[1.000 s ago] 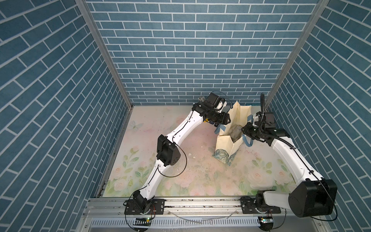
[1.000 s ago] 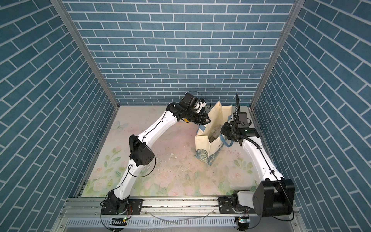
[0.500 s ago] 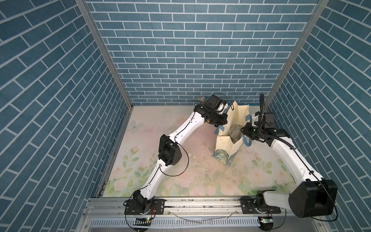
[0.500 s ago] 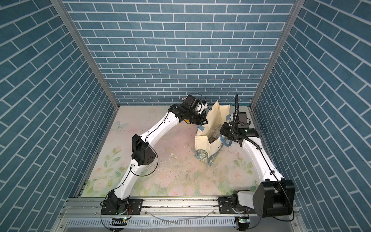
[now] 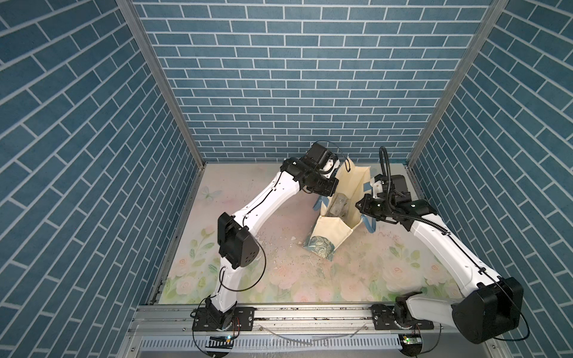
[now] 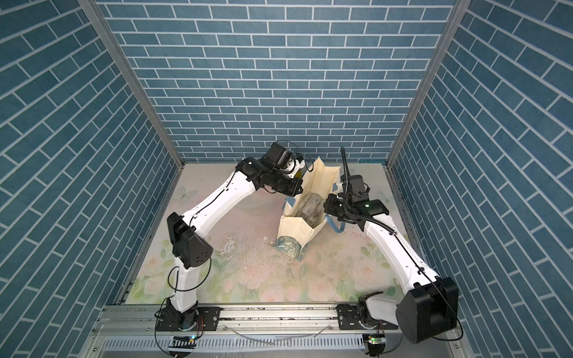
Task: Take out the compass set from the canvas bag
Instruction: Adjust the canvas bag at the center of the board.
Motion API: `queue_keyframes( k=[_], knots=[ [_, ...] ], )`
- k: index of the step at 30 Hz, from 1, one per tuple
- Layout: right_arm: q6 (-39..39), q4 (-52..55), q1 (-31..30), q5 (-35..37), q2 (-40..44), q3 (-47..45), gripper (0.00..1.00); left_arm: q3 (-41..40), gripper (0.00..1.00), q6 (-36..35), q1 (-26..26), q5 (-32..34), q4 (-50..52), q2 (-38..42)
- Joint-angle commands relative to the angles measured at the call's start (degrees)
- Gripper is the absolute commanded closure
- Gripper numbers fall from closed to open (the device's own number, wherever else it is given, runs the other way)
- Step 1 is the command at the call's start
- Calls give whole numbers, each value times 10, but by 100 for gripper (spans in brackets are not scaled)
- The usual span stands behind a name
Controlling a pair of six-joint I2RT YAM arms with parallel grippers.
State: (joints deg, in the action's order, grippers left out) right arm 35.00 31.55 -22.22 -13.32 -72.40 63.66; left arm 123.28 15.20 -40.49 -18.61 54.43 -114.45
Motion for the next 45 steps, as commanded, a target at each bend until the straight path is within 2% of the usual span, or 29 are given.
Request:
queue_keyframes(
  k=[1,8,18,21,23,26,28,31,35,37,41,43,45],
  knots=[
    [29,-41,-37,5,-24,18,84,-43,100,-34,33,15,-39,83],
    [75,-103,-107,26,-68,-2,78,-127,100,-61,68,9,-40,144],
    [91,-112,-138,42,-78,-7,73,-195,100,-70,75,-2,-53,175],
    [79,-91,-139,40,-73,-3,67,-218,100,-77,79,-2,-57,186],
    [49,-51,-138,48,-62,3,60,-230,100,-81,83,0,-58,193],
    [-58,26,-135,87,-33,26,39,-240,100,-84,89,-3,-62,204],
    [-176,76,-126,109,-12,44,31,-241,100,-91,92,-5,-64,211],
    [-349,115,-119,109,16,75,23,-233,100,-96,91,3,-61,219],
    [-516,83,-119,86,41,96,16,-228,100,-106,92,-12,-64,223],
    [-600,74,-119,53,38,113,12,-218,100,-111,91,-21,-56,219],
    [-735,59,-119,13,10,147,6,-212,100,-129,91,-33,-41,221],
    [-793,12,-119,3,-9,143,2,-215,100,-138,92,-37,-38,226],
    [-836,-37,-119,-8,-37,141,2,-217,100,-145,91,-40,-37,227]
  ],
)
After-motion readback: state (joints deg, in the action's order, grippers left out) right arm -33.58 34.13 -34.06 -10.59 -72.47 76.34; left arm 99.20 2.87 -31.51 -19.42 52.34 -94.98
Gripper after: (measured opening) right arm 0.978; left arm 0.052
